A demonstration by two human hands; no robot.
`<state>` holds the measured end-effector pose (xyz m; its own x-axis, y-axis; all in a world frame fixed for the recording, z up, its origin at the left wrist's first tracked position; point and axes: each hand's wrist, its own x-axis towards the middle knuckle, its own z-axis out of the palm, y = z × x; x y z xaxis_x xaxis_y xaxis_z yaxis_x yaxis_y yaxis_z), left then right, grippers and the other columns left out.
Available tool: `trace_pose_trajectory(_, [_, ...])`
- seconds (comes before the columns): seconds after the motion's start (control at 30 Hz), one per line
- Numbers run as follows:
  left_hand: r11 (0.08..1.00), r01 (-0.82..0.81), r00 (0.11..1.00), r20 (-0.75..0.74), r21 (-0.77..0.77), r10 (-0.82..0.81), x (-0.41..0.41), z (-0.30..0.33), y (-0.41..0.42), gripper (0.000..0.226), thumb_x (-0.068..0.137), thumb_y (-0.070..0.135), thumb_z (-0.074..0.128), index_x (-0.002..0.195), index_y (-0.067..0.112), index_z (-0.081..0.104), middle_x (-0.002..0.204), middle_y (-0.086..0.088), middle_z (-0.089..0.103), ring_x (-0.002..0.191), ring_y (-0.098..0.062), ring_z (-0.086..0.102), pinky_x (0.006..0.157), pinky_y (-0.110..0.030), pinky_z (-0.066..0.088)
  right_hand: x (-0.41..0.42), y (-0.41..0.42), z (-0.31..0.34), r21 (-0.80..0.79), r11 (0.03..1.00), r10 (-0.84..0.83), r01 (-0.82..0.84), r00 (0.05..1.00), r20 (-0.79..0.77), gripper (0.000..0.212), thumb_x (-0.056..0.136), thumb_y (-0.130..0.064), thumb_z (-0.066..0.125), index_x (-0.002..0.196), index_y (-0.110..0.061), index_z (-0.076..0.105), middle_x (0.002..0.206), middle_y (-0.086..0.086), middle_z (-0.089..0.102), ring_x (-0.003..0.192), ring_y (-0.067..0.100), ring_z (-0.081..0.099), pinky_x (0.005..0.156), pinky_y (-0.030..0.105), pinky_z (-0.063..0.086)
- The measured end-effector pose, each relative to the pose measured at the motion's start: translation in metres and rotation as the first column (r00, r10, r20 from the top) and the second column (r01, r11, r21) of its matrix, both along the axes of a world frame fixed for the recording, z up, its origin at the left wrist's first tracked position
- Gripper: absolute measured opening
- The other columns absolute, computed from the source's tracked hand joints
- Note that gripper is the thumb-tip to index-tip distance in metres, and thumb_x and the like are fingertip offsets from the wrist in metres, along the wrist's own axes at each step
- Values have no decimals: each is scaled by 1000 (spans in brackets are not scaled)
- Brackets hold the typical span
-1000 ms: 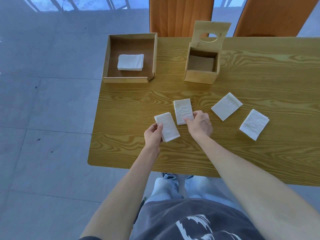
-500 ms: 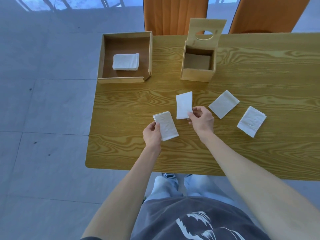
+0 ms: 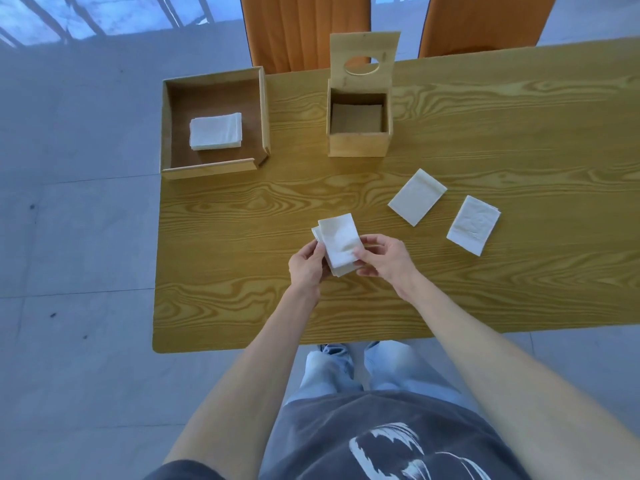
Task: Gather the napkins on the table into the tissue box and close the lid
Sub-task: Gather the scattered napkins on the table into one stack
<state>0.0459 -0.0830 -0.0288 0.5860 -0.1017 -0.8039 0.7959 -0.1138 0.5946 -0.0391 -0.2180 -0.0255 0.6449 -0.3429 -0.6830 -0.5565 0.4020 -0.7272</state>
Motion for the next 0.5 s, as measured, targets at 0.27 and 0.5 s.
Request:
trace_pose_trajectory(0.27, [999, 44, 999, -4, -19, -44, -3, -1, -18, 29, 102, 12, 54, 129, 5, 61, 111, -14, 71, 99, -28, 70, 89, -44, 58, -12, -10, -6, -186, 980, 49, -65, 994, -93, 35, 89, -6, 70, 123, -5, 62, 100, 9, 73, 75, 12, 72, 58, 27, 60])
trace_pose_trajectory(0.5, [992, 127, 991, 45, -9, -126, -10, 2, -41, 29, 95, 16, 65, 123, 15, 57, 109, -9, 72, 100, -24, 72, 91, -44, 58, -19, -20, -11, -549, 805, 93, -225, 962, -257, 36, 84, -28, 75, 118, -18, 65, 101, -3, 74, 92, 15, 69, 79, 37, 59])
